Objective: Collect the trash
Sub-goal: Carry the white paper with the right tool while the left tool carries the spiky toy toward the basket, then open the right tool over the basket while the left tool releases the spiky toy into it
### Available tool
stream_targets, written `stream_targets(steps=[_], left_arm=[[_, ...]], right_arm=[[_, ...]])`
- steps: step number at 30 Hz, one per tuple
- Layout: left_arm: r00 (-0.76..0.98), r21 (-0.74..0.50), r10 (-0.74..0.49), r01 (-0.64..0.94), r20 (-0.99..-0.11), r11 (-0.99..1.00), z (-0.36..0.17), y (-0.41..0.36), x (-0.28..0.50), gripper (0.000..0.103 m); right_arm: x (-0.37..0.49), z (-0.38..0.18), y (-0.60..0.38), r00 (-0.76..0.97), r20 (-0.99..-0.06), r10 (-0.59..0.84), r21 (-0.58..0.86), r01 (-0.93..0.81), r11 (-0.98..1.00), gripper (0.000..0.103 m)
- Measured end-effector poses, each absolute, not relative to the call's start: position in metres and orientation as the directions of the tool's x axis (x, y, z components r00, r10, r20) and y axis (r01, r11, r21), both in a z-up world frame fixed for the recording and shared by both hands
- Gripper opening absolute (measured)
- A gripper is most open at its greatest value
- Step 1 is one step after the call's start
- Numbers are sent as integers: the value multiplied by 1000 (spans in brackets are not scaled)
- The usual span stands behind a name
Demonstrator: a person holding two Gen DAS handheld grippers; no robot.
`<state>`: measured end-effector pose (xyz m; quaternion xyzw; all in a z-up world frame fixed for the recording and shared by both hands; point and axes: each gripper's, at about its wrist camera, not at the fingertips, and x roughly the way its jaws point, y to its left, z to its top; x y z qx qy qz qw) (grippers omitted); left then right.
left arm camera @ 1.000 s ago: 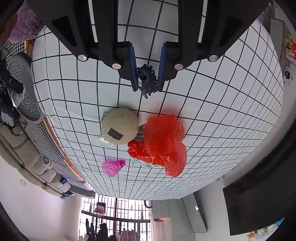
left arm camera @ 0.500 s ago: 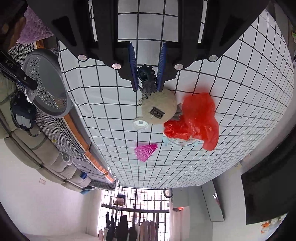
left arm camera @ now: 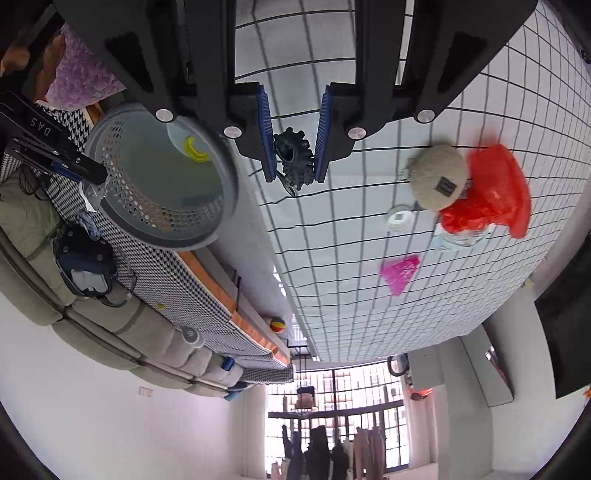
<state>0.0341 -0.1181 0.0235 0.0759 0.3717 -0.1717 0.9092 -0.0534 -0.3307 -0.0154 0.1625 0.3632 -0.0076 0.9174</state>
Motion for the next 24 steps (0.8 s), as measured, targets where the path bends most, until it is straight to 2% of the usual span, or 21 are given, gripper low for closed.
stream_targets(steps=[12, 24], left_arm=[[553, 24, -332, 539, -764, 842, -9, -226, 46, 21], [491, 28, -311, 567, -813, 823, -41, -263, 55, 21]], right_arm=[[-56, -47, -384, 707, -704, 70, 307, 214, 927, 28], [-37, -70, -398, 663, -744, 86, 299, 215, 930, 28]])
